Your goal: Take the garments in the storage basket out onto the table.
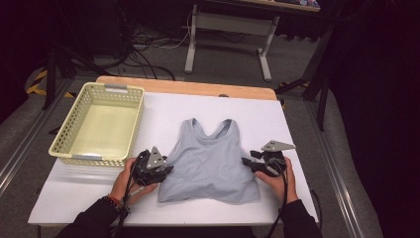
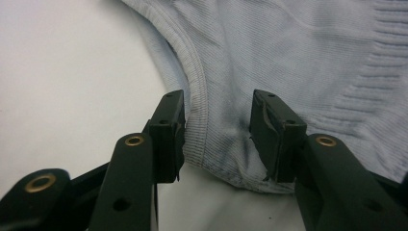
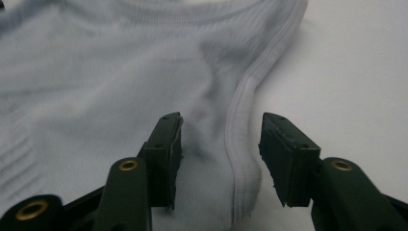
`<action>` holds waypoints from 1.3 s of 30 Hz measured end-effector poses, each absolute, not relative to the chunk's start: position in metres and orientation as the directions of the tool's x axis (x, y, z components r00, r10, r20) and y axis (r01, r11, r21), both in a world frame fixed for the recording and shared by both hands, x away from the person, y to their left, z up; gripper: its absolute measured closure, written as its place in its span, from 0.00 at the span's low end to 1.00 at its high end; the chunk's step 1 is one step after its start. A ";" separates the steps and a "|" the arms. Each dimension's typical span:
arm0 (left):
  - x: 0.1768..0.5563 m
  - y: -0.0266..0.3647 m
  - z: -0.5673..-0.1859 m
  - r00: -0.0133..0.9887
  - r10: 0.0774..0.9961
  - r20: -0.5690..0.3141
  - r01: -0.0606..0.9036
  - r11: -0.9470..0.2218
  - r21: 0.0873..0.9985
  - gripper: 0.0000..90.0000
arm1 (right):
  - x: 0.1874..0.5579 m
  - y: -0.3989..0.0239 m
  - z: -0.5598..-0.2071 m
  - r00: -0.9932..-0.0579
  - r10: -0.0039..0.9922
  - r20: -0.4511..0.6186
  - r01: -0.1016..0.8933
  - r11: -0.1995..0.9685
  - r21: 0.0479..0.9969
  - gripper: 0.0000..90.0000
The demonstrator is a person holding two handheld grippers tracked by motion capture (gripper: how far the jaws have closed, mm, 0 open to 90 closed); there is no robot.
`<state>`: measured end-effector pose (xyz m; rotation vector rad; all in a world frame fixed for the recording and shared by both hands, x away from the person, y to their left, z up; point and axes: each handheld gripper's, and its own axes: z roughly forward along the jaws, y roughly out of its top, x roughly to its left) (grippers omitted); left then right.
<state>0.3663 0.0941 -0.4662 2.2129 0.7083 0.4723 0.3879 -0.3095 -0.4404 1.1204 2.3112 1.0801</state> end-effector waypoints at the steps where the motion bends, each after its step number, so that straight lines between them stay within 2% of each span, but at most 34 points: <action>1: 0.367 0.094 -0.467 0.778 0.620 0.102 0.347 -0.559 0.754 0.63 | 0.388 -0.309 -0.443 -0.620 0.785 -0.003 0.513 0.409 0.754 0.55; 3: 0.367 0.094 -0.467 0.782 0.616 0.096 0.349 -0.559 0.752 0.64 | 0.390 -0.312 -0.447 -0.614 0.789 0.019 0.531 0.395 0.750 0.55; 5: 0.367 0.094 -0.466 0.786 0.611 0.096 0.346 -0.563 0.751 0.70 | 0.391 -0.313 -0.448 -0.608 0.794 0.025 0.538 0.388 0.748 0.54; 9: 0.367 0.090 -0.465 0.799 0.591 0.107 0.332 -0.583 0.742 0.86 | 0.387 -0.312 -0.449 -0.627 0.778 0.040 0.546 0.402 0.735 0.72; 11: 0.367 0.089 -0.463 0.797 0.590 0.127 0.321 -0.592 0.740 0.91 | 0.385 -0.310 -0.448 -0.642 0.767 0.012 0.523 0.427 0.738 0.83; 14: 0.366 0.089 -0.455 0.788 0.596 0.155 0.299 -0.589 0.751 0.92 | 0.383 -0.311 -0.443 -0.640 0.769 0.006 0.513 0.421 0.748 0.86; 19: 0.368 0.093 -0.429 0.763 0.626 0.161 0.268 -0.533 0.803 0.92 | 0.372 -0.317 -0.415 -0.572 0.820 0.009 0.483 0.328 0.812 0.88; 24: 0.378 0.090 -0.422 0.741 0.647 0.180 0.262 -0.525 0.810 0.92 | 0.382 -0.311 -0.411 -0.528 0.849 -0.019 0.476 0.315 0.821 0.89; 26: 0.383 0.090 -0.421 0.730 0.664 0.161 0.277 -0.503 0.818 0.92 | 0.385 -0.310 -0.411 -0.523 0.852 -0.023 0.475 0.314 0.822 0.89; 30: 0.389 0.091 -0.423 0.712 0.688 0.140 0.302 -0.480 0.823 0.83 | 0.406 -0.303 -0.415 -0.490 0.869 -0.065 0.462 0.322 0.826 0.88; 32: 0.387 0.092 -0.422 0.696 0.702 0.152 0.302 -0.478 0.825 0.69 | 0.410 -0.301 -0.417 -0.483 0.872 -0.074 0.463 0.326 0.824 0.88; 35: 0.375 0.096 -0.414 0.704 0.692 0.159 0.251 -0.453 0.856 0.57 | 0.415 -0.300 -0.424 -0.464 0.884 -0.055 0.481 0.304 0.822 0.75; 36: 0.368 0.096 -0.411 0.703 0.686 0.188 0.227 -0.467 0.855 0.57 | 0.415 -0.300 -0.424 -0.464 0.884 -0.055 0.481 0.304 0.822 0.75; 37: 0.353 0.098 -0.408 0.732 0.652 0.198 0.191 -0.475 0.859 0.47 | 0.410 -0.305 -0.422 -0.448 0.892 -0.053 0.473 0.287 0.833 0.65; 39: 0.346 0.098 -0.408 0.747 0.637 0.192 0.181 -0.473 0.862 0.42 | 0.407 -0.308 -0.421 -0.448 0.893 -0.045 0.470 0.277 0.838 0.63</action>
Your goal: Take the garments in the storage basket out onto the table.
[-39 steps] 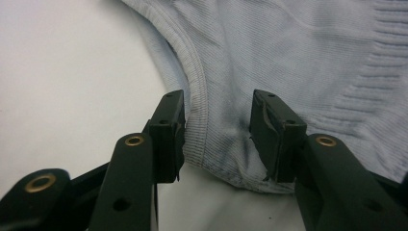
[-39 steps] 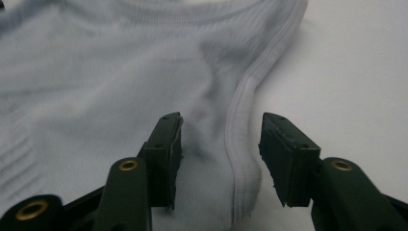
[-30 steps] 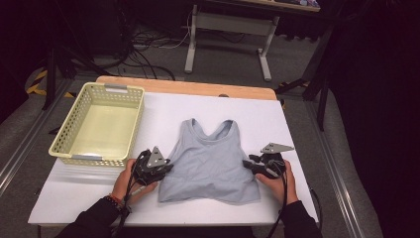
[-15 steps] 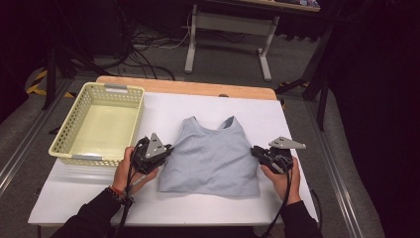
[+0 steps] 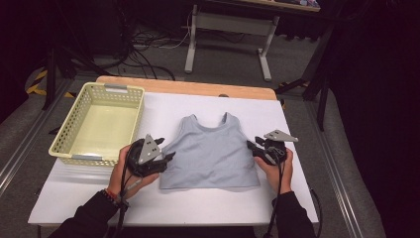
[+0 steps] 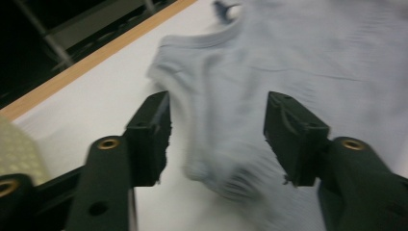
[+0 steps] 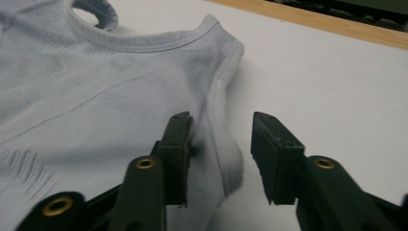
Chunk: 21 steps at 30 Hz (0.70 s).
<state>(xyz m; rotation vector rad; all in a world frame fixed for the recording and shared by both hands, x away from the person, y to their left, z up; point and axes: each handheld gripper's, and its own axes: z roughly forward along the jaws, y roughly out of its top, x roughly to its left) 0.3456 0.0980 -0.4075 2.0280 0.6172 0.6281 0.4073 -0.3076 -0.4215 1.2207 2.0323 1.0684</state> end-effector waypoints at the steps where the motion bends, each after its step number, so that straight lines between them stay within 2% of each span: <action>1: 0.336 0.097 -0.409 0.759 0.618 0.203 0.165 -0.484 0.859 0.42 | 0.403 -0.311 -0.420 -0.447 0.894 -0.035 0.460 0.263 0.848 0.59; 4: 0.319 0.097 -0.416 0.789 0.577 0.212 0.153 -0.519 0.841 0.34 | 0.385 -0.322 -0.413 -0.446 0.894 -0.037 0.430 0.250 0.867 0.58; 9: 0.303 0.102 -0.449 0.822 0.543 0.170 0.214 -0.572 0.792 0.31 | 0.345 -0.329 -0.420 -0.487 0.872 -0.046 0.430 0.285 0.857 0.65; 11: 0.304 0.103 -0.453 0.826 0.543 0.152 0.234 -0.574 0.785 0.32 | 0.342 -0.330 -0.423 -0.499 0.866 -0.035 0.436 0.286 0.854 0.66; 12: 0.306 0.102 -0.456 0.830 0.540 0.143 0.241 -0.577 0.781 0.33 | 0.336 -0.330 -0.429 -0.509 0.861 -0.007 0.461 0.279 0.843 0.66; 13: 0.309 0.101 -0.459 0.835 0.528 0.153 0.235 -0.595 0.769 0.39 | 0.331 -0.330 -0.438 -0.519 0.855 -0.009 0.486 0.303 0.820 0.67; 17: 0.317 0.101 -0.465 0.843 0.526 0.115 0.265 -0.591 0.762 0.50 | 0.330 -0.330 -0.448 -0.526 0.851 0.022 0.525 0.304 0.795 0.68; 20: 0.321 0.099 -0.468 0.843 0.529 0.102 0.282 -0.595 0.753 0.52 | 0.333 -0.331 -0.454 -0.520 0.852 0.065 0.562 0.283 0.777 0.74; 21: 0.322 0.098 -0.468 0.843 0.529 0.100 0.288 -0.601 0.746 0.59 | 0.334 -0.330 -0.457 -0.519 0.852 0.072 0.581 0.290 0.760 0.74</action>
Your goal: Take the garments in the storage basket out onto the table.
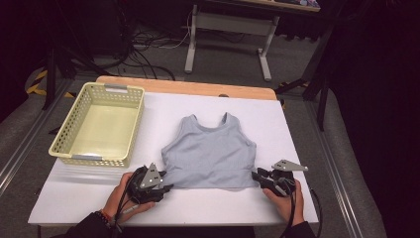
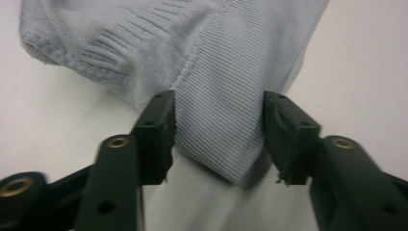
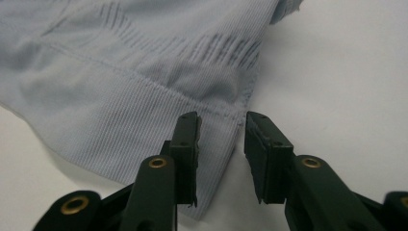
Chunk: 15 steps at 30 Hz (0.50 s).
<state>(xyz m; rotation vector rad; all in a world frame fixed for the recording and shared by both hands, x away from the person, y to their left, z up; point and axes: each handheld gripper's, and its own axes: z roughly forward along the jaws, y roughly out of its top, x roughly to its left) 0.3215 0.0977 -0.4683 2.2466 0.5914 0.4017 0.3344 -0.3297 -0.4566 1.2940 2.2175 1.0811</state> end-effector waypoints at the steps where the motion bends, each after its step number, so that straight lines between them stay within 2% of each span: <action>1: 0.322 0.098 -0.468 0.843 0.529 0.100 0.288 -0.601 0.746 0.60 | 0.334 -0.330 -0.457 -0.519 0.852 0.072 0.581 0.290 0.760 0.74; 3: 0.323 0.098 -0.468 0.845 0.528 0.079 0.304 -0.597 0.742 0.63 | 0.335 -0.330 -0.457 -0.520 0.850 0.084 0.592 0.288 0.753 0.73; 5: 0.326 0.098 -0.468 0.849 0.525 0.065 0.312 -0.597 0.739 0.74 | 0.334 -0.329 -0.457 -0.524 0.847 0.086 0.595 0.292 0.749 0.82; 6: 0.326 0.098 -0.468 0.849 0.525 0.065 0.312 -0.597 0.739 0.80 | 0.334 -0.329 -0.457 -0.524 0.847 0.086 0.595 0.292 0.749 0.82; 7: 0.327 0.098 -0.467 0.846 0.529 0.067 0.316 -0.598 0.737 0.80 | 0.333 -0.328 -0.457 -0.533 0.841 0.093 0.597 0.296 0.746 0.86; 8: 0.328 0.098 -0.466 0.846 0.529 0.070 0.314 -0.599 0.736 0.91 | 0.332 -0.325 -0.456 -0.551 0.831 0.078 0.587 0.319 0.744 0.92; 9: 0.329 0.100 -0.465 0.845 0.530 0.066 0.316 -0.597 0.737 0.92 | 0.332 -0.324 -0.455 -0.555 0.829 0.072 0.584 0.327 0.743 0.95; 15: 0.323 0.110 -0.445 0.837 0.543 0.069 0.281 -0.534 0.798 0.94 | 0.322 -0.328 -0.437 -0.567 0.818 0.092 0.558 0.299 0.774 0.97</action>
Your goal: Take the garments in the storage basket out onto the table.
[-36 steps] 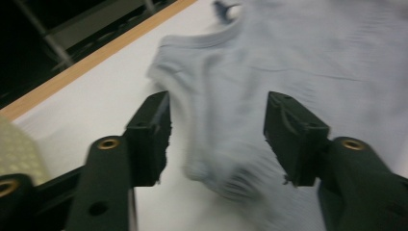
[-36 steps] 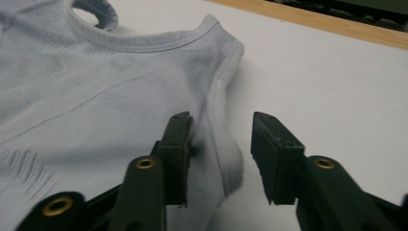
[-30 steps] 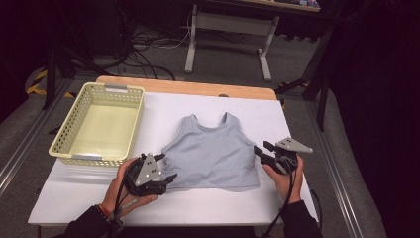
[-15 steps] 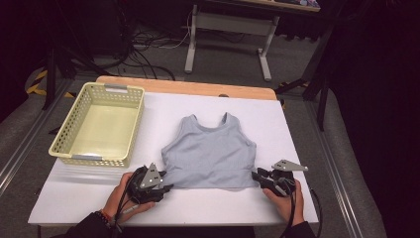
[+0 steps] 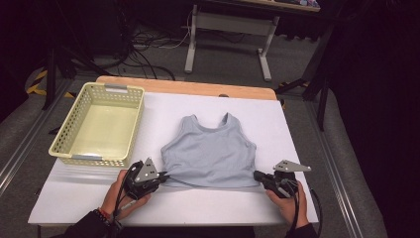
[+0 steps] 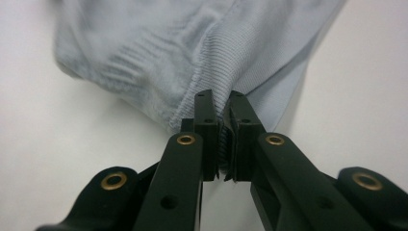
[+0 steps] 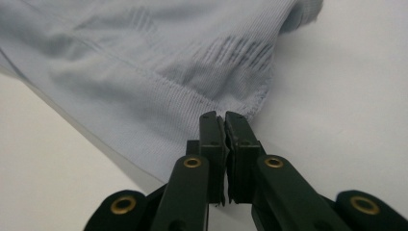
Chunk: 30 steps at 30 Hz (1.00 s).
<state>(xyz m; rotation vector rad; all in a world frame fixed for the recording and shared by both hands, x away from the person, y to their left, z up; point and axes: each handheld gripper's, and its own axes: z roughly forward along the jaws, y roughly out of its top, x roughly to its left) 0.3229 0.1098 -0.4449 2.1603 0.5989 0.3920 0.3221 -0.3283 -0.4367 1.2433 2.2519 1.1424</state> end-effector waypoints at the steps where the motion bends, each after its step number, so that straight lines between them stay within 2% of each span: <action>1: 0.320 0.111 -0.440 0.838 0.540 0.076 0.266 -0.526 0.807 0.94 | 0.313 -0.328 -0.427 -0.569 0.818 0.078 0.532 0.295 0.793 0.97; 7: 0.309 0.115 -0.428 0.839 0.533 0.114 0.223 -0.526 0.821 0.94 | 0.284 -0.325 -0.407 -0.579 0.813 0.057 0.480 0.283 0.831 0.97; 16: 0.292 0.121 -0.427 0.849 0.507 0.150 0.196 -0.565 0.801 0.94 | 0.264 -0.321 -0.406 -0.595 0.803 0.033 0.449 0.298 0.842 1.00; 21: 0.284 0.130 -0.432 0.850 0.509 0.134 0.213 -0.565 0.797 0.93 | 0.266 -0.315 -0.408 -0.615 0.789 0.010 0.419 0.316 0.851 1.00; 24: 0.284 0.139 -0.435 0.855 0.510 0.090 0.240 -0.545 0.803 0.92 | 0.278 -0.306 -0.415 -0.647 0.762 -0.024 0.384 0.354 0.853 1.00; 30: 0.283 0.147 -0.433 0.854 0.513 0.086 0.239 -0.534 0.811 0.91 | 0.300 -0.294 -0.426 -0.667 0.743 -0.061 0.366 0.398 0.841 1.00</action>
